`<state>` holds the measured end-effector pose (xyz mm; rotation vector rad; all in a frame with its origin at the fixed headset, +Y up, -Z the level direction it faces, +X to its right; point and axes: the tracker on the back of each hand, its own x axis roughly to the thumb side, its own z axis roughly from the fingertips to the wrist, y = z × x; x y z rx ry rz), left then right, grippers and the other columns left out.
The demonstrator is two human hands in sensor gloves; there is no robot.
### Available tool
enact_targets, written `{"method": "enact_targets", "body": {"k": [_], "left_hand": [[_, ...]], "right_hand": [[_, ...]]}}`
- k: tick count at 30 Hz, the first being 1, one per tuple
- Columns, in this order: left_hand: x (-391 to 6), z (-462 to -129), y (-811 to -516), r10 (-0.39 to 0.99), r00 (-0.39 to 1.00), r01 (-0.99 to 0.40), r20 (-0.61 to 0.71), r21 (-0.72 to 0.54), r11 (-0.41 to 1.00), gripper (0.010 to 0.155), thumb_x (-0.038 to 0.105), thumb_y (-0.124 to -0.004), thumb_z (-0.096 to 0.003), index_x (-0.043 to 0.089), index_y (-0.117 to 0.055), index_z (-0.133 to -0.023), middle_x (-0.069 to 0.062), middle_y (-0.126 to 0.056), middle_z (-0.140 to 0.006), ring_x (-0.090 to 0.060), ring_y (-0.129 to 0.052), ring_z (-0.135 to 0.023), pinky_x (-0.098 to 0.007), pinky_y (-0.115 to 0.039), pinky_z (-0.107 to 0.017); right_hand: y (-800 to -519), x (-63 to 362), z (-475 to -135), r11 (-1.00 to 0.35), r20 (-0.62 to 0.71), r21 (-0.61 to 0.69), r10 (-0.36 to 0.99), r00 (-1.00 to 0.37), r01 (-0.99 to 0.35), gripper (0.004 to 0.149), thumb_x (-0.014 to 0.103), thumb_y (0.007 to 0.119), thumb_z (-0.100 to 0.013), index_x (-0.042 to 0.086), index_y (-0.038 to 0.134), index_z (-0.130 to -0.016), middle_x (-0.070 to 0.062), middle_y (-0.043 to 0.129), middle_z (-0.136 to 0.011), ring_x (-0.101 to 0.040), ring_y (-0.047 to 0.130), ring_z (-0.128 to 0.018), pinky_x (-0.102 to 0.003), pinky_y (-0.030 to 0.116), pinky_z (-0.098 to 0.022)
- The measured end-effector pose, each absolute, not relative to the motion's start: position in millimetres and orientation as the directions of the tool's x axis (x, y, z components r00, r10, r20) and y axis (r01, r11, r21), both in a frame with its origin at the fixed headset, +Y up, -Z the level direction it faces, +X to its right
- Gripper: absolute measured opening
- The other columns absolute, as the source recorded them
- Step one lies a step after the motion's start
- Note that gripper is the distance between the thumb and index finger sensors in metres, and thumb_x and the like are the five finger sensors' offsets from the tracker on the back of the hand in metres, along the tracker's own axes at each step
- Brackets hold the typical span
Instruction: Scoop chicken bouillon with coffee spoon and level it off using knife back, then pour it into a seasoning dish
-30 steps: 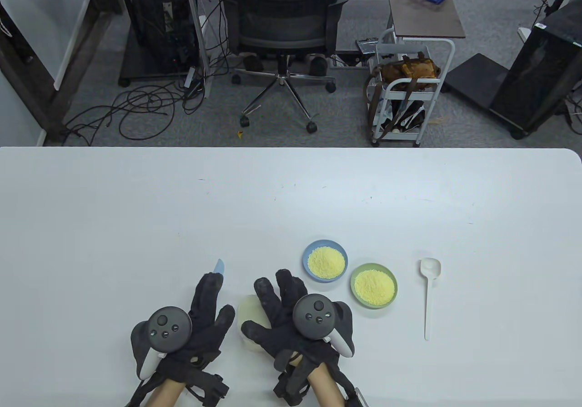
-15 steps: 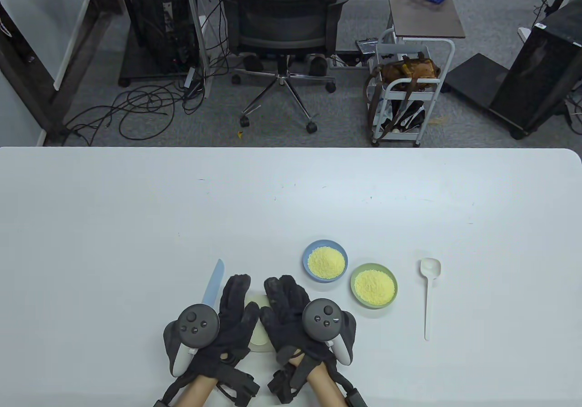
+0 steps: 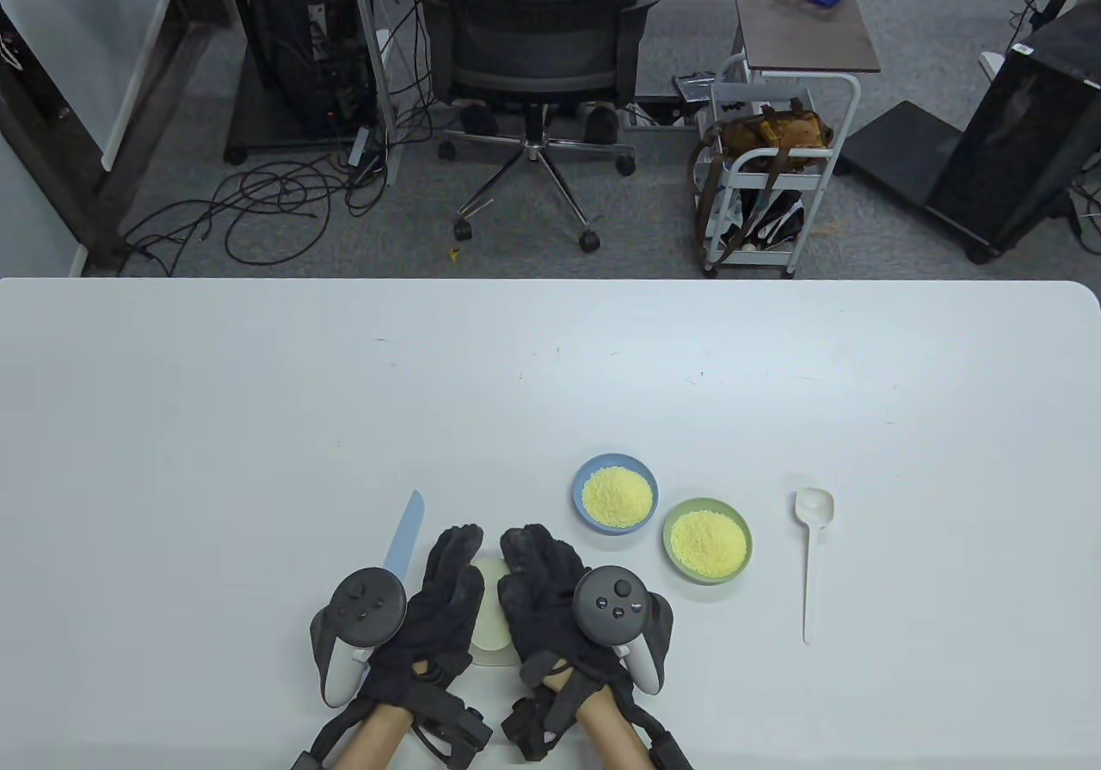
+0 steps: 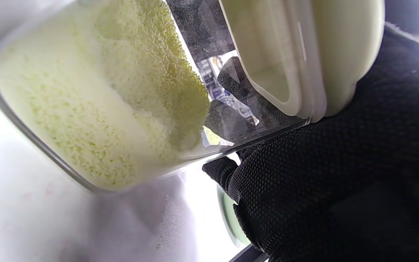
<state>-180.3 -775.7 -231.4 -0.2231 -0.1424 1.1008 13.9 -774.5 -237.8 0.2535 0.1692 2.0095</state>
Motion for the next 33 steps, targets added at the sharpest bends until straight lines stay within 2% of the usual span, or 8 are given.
{"method": "enact_targets", "body": {"k": [11, 18, 23, 26, 29, 33], "left_hand": [[-178.7, -232.2, -777.8, 0.859, 0.512, -0.831, 0.016, -0.247, 0.499, 0.086, 0.072, -0.043, -0.0429, 0.024, -0.029, -0.113, -0.017, -0.023, -0.119, -0.042, -0.028, -0.113, -0.061, -0.039, -0.076], [-178.8, -232.5, -776.6, 0.849, 0.528, -0.822, 0.006, -0.250, 0.512, 0.086, 0.072, -0.043, -0.0432, 0.023, -0.031, -0.113, -0.016, -0.026, -0.119, -0.041, -0.031, -0.113, -0.061, -0.039, -0.076], [-180.1, -232.0, -778.6, 0.860, 0.510, -0.837, 0.007, -0.228, 0.497, 0.084, 0.072, -0.043, -0.0436, 0.024, -0.034, -0.113, -0.017, -0.029, -0.119, -0.041, -0.035, -0.113, -0.060, -0.043, -0.076], [-180.8, -231.9, -775.3, 0.870, 0.493, -0.842, 0.001, -0.253, 0.477, 0.084, 0.070, -0.045, -0.0438, 0.025, -0.033, -0.113, -0.017, -0.025, -0.119, -0.043, -0.029, -0.112, -0.061, -0.039, -0.076], [-182.3, -230.4, -769.2, 0.838, 0.545, -0.816, 0.043, -0.203, 0.541, 0.083, 0.070, -0.046, -0.0438, 0.025, -0.031, -0.113, -0.017, -0.023, -0.118, -0.043, -0.027, -0.112, -0.061, -0.037, -0.076], [-186.1, -222.9, -750.0, 0.666, 0.733, -0.665, 0.140, -0.064, 0.745, 0.084, 0.070, -0.046, -0.0433, 0.026, -0.031, -0.113, -0.017, -0.023, -0.118, -0.043, -0.026, -0.112, -0.062, -0.036, -0.076]], "right_hand": [[-774.4, 13.2, -238.2, -0.478, 0.083, 0.237, 0.877, -0.472, -0.846, 0.058, 0.048, 0.052, -0.047, 0.032, 0.033, -0.099, -0.007, 0.027, -0.115, -0.047, 0.014, -0.104, -0.072, -0.008, -0.063], [-772.3, 14.7, -238.6, -0.519, 0.091, 0.242, 0.853, -0.513, -0.820, 0.058, 0.050, 0.052, -0.048, 0.032, 0.033, -0.100, -0.009, 0.030, -0.115, -0.049, 0.018, -0.103, -0.072, -0.005, -0.064], [-774.2, 15.9, -238.4, -0.470, 0.083, 0.249, 0.881, -0.465, -0.847, 0.060, 0.052, 0.054, -0.048, 0.033, 0.033, -0.100, -0.006, 0.026, -0.115, -0.049, 0.015, -0.103, -0.072, -0.006, -0.063], [-771.0, 16.4, -237.6, -0.482, 0.102, 0.241, 0.876, -0.471, -0.843, 0.063, 0.055, 0.055, -0.047, 0.031, 0.034, -0.101, -0.005, 0.021, -0.115, -0.050, 0.011, -0.103, -0.072, -0.006, -0.063], [-761.3, 17.8, -235.0, -0.507, 0.155, 0.209, 0.861, -0.484, -0.836, 0.065, 0.057, 0.055, -0.047, 0.029, 0.033, -0.101, -0.005, 0.019, -0.115, -0.050, 0.010, -0.102, -0.072, -0.007, -0.063], [-738.3, 26.3, -226.0, -0.564, 0.259, 0.093, 0.809, -0.527, -0.820, 0.065, 0.057, 0.056, -0.047, 0.028, 0.035, -0.101, -0.005, 0.019, -0.115, -0.049, 0.010, -0.103, -0.072, -0.007, -0.063]]}}
